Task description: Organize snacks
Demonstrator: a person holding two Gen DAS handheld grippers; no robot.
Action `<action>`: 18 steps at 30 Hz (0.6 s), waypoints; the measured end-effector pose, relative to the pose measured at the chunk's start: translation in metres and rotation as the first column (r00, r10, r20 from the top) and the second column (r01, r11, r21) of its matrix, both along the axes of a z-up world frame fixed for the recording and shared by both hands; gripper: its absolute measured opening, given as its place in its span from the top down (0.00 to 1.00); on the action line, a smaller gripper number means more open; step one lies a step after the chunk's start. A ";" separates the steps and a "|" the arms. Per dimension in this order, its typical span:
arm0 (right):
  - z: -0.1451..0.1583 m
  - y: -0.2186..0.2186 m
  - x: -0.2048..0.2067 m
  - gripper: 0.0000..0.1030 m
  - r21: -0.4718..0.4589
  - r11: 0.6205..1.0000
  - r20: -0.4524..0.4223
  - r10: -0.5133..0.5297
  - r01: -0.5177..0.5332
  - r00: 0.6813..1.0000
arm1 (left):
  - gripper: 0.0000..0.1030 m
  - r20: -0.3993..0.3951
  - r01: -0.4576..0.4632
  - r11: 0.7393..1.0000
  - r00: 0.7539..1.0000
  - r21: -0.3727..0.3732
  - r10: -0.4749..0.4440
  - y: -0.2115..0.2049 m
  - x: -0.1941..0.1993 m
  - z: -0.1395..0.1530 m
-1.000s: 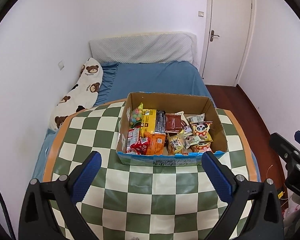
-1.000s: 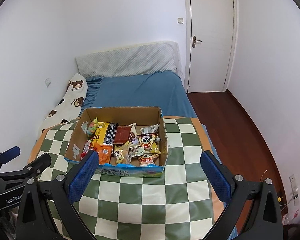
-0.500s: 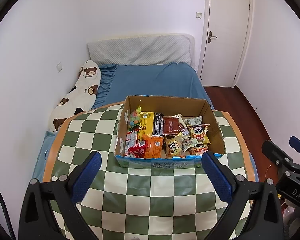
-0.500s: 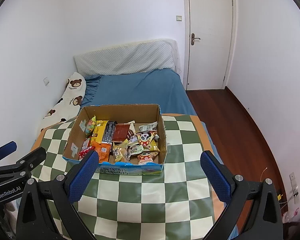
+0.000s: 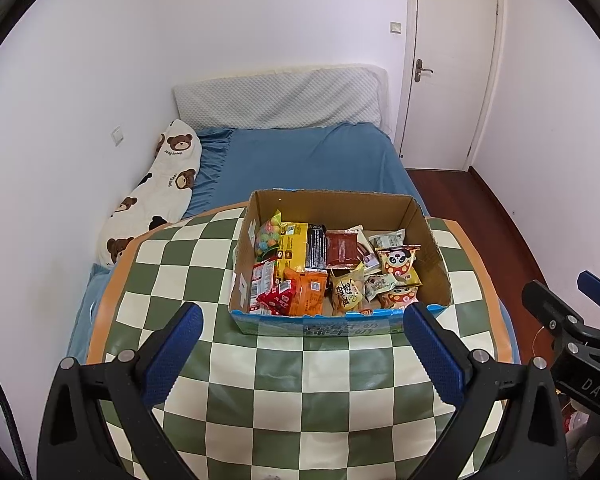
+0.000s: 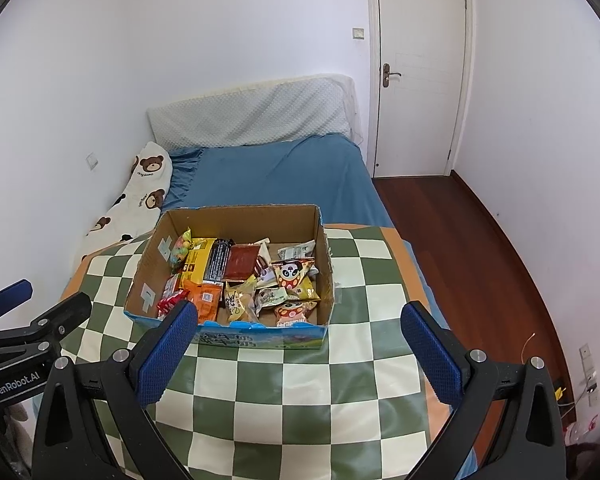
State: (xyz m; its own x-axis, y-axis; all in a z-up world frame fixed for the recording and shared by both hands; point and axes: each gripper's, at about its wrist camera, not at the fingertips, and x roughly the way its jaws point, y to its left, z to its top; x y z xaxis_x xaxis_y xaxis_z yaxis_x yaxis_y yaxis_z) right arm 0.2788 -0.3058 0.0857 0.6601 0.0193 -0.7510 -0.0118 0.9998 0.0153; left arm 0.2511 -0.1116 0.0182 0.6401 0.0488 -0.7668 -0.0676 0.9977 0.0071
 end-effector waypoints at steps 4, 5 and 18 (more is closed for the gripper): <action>-0.001 0.000 0.000 0.00 -0.002 1.000 0.001 0.002 -0.002 1.000 | 0.00 -0.004 0.006 1.000 1.000 -0.002 -0.006 0.001 0.000 -0.002; -0.001 0.000 0.000 0.00 -0.003 1.000 0.002 0.001 -0.001 1.000 | 0.00 -0.005 0.006 1.000 1.000 -0.004 -0.006 0.001 0.000 -0.001; -0.002 -0.002 0.002 0.00 -0.003 1.000 -0.003 0.007 -0.007 1.000 | 0.00 0.004 0.018 1.000 1.000 0.003 -0.018 -0.002 -0.003 -0.004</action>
State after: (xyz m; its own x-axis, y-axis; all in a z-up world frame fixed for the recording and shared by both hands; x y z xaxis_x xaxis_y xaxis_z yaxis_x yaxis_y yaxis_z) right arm 0.2811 -0.3082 0.0832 0.6576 0.0218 -0.7530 -0.0191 0.9997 0.0122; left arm 0.2483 -0.1135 0.0145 0.6439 0.0394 -0.7641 -0.0497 0.9987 0.0096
